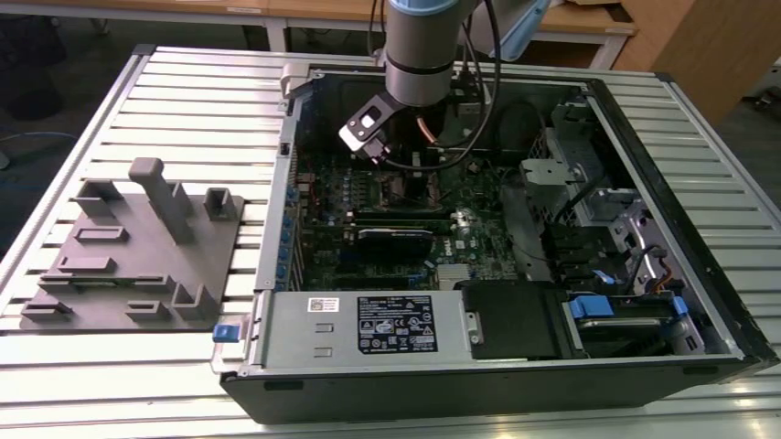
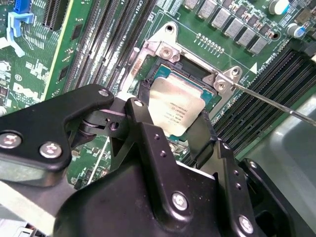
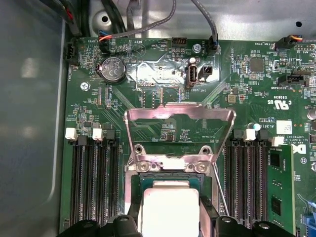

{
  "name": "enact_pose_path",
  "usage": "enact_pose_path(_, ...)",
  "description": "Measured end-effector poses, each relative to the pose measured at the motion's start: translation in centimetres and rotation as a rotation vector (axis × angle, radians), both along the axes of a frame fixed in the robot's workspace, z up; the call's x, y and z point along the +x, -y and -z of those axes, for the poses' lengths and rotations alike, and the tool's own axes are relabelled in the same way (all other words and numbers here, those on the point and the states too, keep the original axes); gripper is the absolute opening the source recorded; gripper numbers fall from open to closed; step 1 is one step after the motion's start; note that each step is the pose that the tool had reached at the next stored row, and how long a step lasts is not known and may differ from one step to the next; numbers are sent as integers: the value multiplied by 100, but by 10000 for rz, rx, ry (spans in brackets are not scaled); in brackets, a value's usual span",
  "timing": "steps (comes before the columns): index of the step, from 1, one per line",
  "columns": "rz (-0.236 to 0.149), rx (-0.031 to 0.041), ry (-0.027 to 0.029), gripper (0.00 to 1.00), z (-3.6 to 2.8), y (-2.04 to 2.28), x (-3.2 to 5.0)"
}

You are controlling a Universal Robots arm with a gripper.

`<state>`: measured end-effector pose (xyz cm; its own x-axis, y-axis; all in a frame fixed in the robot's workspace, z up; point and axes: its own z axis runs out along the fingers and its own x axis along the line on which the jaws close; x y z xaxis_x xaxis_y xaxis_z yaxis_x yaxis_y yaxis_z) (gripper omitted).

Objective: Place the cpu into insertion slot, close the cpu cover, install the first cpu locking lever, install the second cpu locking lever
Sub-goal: 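Place the cpu into insertion slot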

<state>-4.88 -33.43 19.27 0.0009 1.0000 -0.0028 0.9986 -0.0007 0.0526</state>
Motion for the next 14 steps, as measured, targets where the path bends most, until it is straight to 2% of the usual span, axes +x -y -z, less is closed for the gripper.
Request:
enact_pose_path(6,5,0,-1,54,-14,0,0)
enact_pose_path(14,252,0,-1,54,-14,0,12)
